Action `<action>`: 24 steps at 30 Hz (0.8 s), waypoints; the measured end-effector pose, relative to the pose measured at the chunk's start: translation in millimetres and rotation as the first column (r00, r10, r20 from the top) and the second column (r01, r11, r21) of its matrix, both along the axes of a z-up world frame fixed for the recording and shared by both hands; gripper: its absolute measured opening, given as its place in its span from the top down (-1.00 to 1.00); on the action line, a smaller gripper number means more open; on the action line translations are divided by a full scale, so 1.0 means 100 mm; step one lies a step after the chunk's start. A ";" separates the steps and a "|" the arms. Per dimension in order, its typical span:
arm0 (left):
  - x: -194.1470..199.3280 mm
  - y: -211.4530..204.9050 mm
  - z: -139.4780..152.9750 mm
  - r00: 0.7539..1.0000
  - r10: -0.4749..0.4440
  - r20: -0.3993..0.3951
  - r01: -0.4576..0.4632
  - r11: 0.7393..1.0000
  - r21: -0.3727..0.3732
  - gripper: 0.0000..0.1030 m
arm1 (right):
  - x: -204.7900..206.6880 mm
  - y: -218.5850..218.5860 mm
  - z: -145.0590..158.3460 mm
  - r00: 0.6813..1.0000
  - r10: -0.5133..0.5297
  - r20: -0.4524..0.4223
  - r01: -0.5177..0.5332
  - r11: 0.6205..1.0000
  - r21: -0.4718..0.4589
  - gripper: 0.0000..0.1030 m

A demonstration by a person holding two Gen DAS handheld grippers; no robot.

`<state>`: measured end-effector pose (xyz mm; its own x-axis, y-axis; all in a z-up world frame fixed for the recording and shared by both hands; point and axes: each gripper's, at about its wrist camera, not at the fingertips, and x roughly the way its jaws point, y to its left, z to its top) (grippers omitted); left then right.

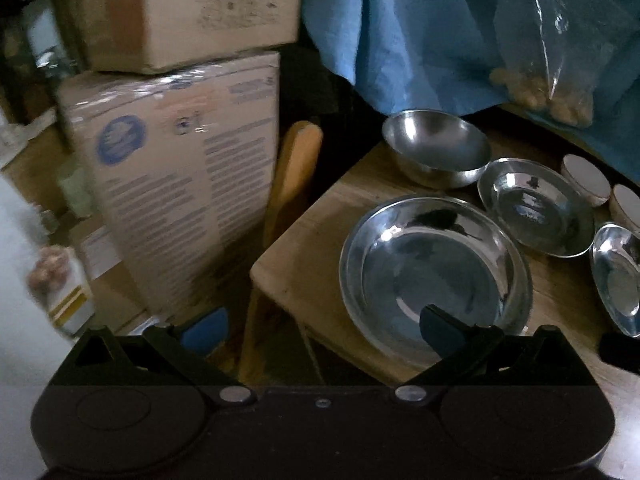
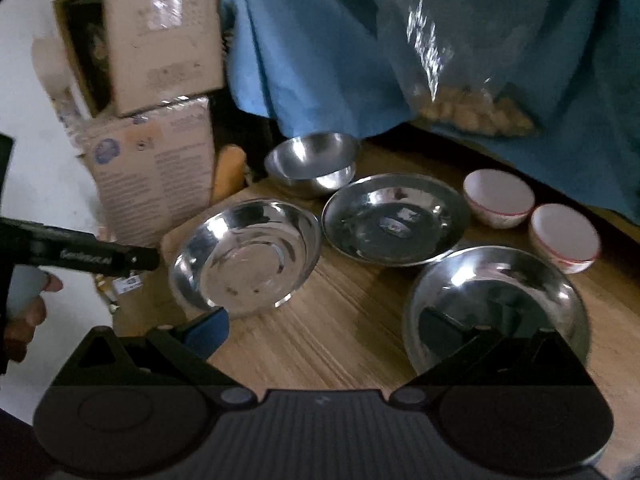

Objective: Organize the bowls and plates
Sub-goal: 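Close the left gripper on the large steel plate rim while the right gripper grips the opposite rim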

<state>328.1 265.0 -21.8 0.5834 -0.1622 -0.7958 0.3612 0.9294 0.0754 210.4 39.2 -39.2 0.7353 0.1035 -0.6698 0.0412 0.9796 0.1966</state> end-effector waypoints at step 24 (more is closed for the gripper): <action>1.06 -0.16 -0.45 0.920 -0.328 -0.216 0.317 0.945 -0.084 -0.48 | 1.07 0.21 -0.44 0.941 -0.169 -0.295 0.198 0.978 0.072 -0.51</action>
<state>434.3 249.5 -66.4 0.3009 -0.3515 -0.8865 0.6443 0.7603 -0.0827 317.7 59.8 -83.1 0.5271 0.0616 -0.8476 0.2867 0.9260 0.2456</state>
